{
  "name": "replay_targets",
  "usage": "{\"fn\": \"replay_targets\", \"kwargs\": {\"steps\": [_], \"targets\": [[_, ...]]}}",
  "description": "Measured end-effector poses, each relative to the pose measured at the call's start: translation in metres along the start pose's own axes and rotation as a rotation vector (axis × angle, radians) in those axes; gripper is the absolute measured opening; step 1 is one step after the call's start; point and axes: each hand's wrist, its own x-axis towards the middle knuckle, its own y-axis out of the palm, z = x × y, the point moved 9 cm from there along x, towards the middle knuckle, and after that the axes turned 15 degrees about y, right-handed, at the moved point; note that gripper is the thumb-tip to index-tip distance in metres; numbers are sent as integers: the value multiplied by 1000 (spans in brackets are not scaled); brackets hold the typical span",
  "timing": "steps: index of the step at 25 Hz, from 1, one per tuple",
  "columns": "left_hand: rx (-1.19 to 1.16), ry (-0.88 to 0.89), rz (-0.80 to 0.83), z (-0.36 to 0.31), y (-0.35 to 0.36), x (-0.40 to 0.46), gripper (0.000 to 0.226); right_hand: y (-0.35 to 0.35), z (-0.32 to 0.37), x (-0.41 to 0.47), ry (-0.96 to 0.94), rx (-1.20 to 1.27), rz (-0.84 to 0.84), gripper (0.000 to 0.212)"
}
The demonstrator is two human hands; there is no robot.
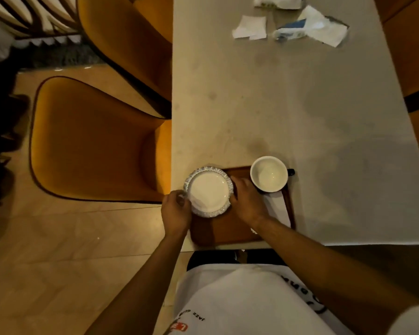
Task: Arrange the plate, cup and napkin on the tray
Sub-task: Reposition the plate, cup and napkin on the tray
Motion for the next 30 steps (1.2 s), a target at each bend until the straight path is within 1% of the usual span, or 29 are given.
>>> {"fn": "replay_targets", "kwargs": {"steps": [2,4,7,13,21,30], "targets": [[-68,-8,30,3,3,8,31,1,2,5,27,-18,-9,55],[-105,-5,56,3,6,13,30,0,2,8,47,6,-13,50],[-160,-23,45,6,6,14,27,0,5,7,41,54,-8,43],[-190,5,76,7,6,14,27,1,3,10,66,128,-17,41],[-193,9,104,7,4,1,29,6,-9,6,80,142,-1,42],[-190,-22,119,13,1,-28,30,17,-25,-13,106,167,74,35]]}}
